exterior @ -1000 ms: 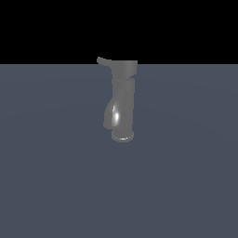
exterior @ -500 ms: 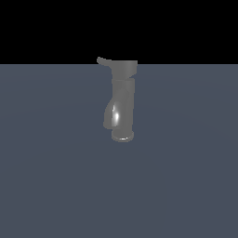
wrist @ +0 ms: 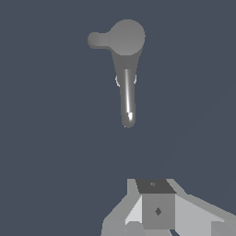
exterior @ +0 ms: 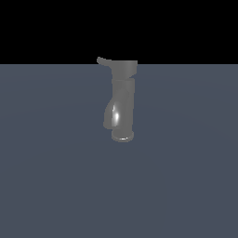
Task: Turn on the faucet by rotating a designated handle.
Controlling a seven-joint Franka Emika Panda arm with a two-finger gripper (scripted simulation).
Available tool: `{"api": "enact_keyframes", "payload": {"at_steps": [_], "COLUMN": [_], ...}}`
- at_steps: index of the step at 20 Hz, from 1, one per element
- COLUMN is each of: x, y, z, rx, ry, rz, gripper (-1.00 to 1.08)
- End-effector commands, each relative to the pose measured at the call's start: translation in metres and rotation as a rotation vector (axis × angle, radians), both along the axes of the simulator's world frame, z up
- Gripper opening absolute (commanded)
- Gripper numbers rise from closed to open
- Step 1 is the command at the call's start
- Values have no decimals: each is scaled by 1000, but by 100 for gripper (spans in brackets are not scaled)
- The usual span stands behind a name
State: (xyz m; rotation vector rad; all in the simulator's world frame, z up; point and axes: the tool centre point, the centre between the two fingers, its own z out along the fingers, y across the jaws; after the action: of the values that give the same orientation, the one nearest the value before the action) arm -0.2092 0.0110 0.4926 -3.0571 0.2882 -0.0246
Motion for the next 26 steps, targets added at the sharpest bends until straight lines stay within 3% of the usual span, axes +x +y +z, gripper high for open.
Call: {"api": "enact_keyframes", "payload": {"at_steps": [1,26], "x": [12,139], "y": [0,9], "z": [-2,-49], "rx": [0,-8], "ry": [5,51], "rz": [-58,-675], "gripper": [-100,-100]}}
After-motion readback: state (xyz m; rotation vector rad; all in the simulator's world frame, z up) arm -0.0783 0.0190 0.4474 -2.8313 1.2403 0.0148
